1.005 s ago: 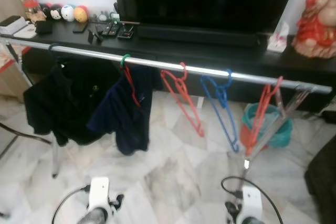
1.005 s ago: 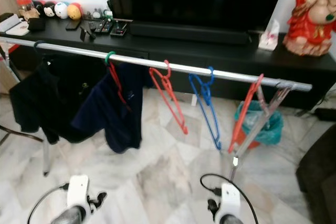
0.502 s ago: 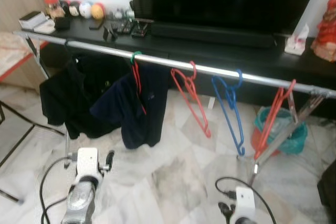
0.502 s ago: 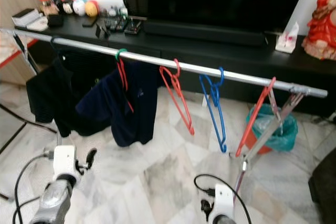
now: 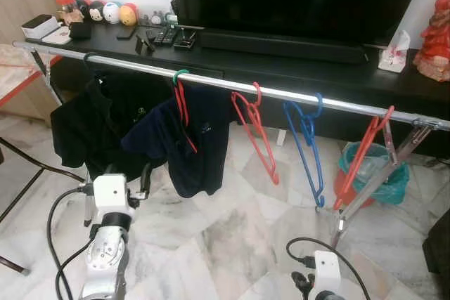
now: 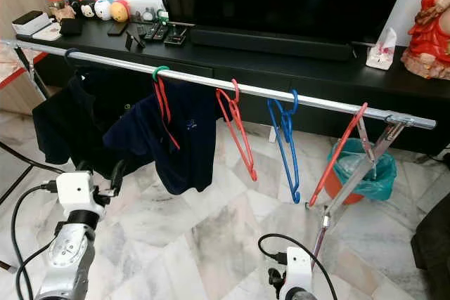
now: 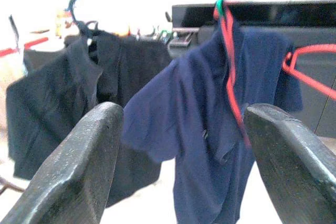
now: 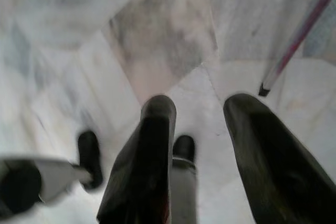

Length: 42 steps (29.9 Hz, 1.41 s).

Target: Hang hanger

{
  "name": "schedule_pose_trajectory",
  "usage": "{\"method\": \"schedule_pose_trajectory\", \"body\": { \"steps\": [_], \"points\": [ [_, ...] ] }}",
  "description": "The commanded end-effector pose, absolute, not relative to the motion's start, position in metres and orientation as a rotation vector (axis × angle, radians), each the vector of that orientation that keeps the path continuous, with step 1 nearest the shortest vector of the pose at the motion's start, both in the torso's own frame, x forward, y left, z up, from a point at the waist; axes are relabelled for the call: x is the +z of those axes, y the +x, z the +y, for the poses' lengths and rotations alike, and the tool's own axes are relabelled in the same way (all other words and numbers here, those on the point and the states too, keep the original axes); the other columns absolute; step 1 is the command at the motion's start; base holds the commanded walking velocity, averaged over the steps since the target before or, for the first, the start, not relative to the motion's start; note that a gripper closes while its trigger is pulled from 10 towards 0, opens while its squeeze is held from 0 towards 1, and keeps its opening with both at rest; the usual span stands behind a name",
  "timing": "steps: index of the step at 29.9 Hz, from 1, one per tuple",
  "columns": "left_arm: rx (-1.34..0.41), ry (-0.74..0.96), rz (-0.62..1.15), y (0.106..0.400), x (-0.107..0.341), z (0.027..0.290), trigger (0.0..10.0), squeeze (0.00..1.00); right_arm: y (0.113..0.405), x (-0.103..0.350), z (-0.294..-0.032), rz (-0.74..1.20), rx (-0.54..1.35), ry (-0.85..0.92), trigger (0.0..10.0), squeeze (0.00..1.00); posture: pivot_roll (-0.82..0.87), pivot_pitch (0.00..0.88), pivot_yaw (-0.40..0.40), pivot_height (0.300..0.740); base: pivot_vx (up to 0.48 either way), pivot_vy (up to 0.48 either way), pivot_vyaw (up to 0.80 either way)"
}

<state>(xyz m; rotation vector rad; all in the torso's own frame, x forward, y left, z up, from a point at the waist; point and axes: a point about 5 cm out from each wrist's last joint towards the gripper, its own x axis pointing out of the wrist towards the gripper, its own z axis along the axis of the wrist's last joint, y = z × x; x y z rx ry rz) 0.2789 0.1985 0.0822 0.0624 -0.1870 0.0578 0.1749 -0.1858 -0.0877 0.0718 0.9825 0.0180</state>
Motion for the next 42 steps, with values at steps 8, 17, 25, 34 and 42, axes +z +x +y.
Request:
{"method": "schedule_pose_trajectory", "body": {
  "steps": [8,17,25,34,42],
  "points": [
    [0.046,0.046,-0.242,0.284,0.106,0.197,10.0,0.0,0.132,-0.105,-0.194,1.172,0.039,-0.096,10.0,0.0,-0.06,0.0,-0.009,0.74,0.0,0.0,0.0],
    [0.037,0.046,-0.226,0.281,0.109,0.198,10.0,0.0,0.096,-0.111,-0.219,1.245,-0.234,-0.062,10.0,0.0,-0.06,0.0,-0.001,0.74,0.0,0.0,0.0],
    [0.013,0.041,-0.216,0.282,0.111,0.198,10.0,0.0,0.09,-0.11,-0.226,1.169,-0.342,0.085,10.0,0.0,-0.07,0.0,0.009,0.74,0.0,0.0,0.0],
    [0.004,0.018,-0.202,0.283,0.113,0.199,10.0,0.0,0.096,-0.109,-0.223,1.138,-0.293,0.118,10.0,0.0,-0.07,0.0,0.015,0.74,0.0,0.0,0.0],
    [0.033,-0.015,-0.204,0.283,0.115,0.204,10.0,0.0,0.109,-0.108,-0.209,1.121,-0.219,0.127,10.0,0.0,-0.06,0.0,0.015,0.74,0.279,0.0,0.0]
  ]
}}
